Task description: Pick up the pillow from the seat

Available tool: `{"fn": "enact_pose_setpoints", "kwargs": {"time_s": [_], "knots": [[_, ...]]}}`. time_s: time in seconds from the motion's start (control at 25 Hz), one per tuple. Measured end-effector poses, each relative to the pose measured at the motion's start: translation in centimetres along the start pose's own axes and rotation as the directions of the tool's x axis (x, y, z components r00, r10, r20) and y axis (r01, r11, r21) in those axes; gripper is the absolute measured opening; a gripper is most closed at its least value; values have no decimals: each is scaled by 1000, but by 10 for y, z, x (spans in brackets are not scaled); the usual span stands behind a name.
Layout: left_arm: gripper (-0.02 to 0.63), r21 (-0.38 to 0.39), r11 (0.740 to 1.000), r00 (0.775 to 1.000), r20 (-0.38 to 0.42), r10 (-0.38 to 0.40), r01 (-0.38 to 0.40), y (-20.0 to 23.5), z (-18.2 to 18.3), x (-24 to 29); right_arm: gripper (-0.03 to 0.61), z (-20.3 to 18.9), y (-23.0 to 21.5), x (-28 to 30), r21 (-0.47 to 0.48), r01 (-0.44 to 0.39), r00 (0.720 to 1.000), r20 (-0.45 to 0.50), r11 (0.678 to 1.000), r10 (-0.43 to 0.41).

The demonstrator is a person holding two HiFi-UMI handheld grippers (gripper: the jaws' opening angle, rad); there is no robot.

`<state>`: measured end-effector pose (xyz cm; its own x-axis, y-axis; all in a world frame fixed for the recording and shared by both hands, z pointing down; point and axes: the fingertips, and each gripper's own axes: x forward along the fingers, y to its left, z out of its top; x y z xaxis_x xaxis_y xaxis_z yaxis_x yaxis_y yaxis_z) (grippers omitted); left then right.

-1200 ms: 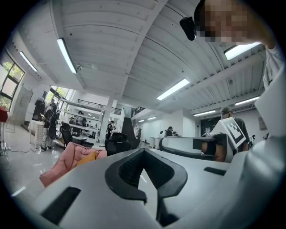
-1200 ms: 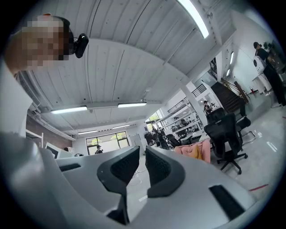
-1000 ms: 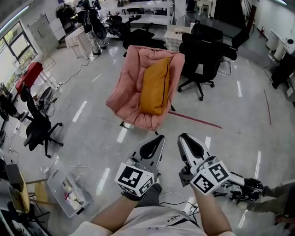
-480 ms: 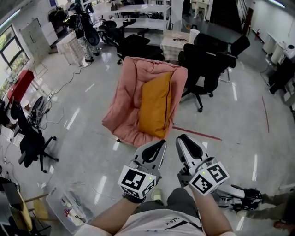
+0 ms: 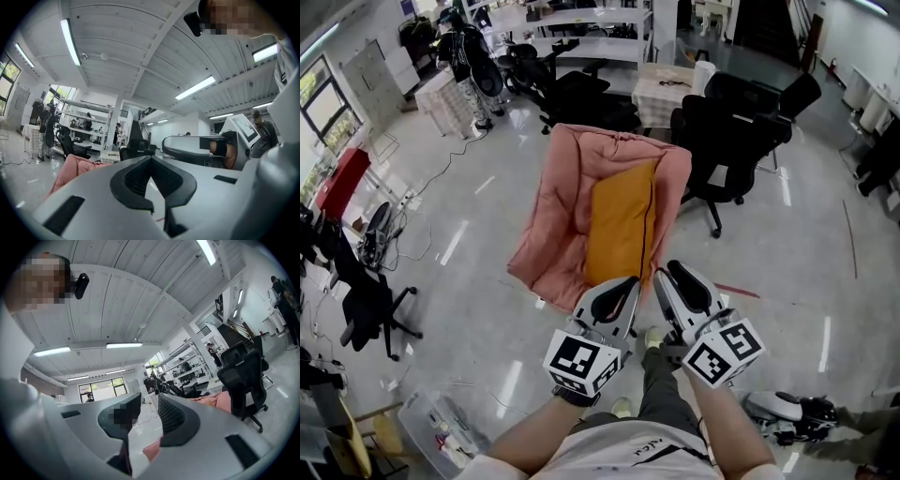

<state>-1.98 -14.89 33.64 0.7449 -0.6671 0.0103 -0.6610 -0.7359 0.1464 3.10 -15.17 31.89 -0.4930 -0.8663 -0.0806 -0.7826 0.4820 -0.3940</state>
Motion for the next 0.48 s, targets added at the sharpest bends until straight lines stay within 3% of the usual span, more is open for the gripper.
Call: {"fn": "enact_pose_setpoints", "kwargs": {"time_s": [0.48], "knots": [[9,-50,995,996,-48,79,-82,107,-37,164,152,-18,-176,145,101,23,994,-112,995,-12]]}}
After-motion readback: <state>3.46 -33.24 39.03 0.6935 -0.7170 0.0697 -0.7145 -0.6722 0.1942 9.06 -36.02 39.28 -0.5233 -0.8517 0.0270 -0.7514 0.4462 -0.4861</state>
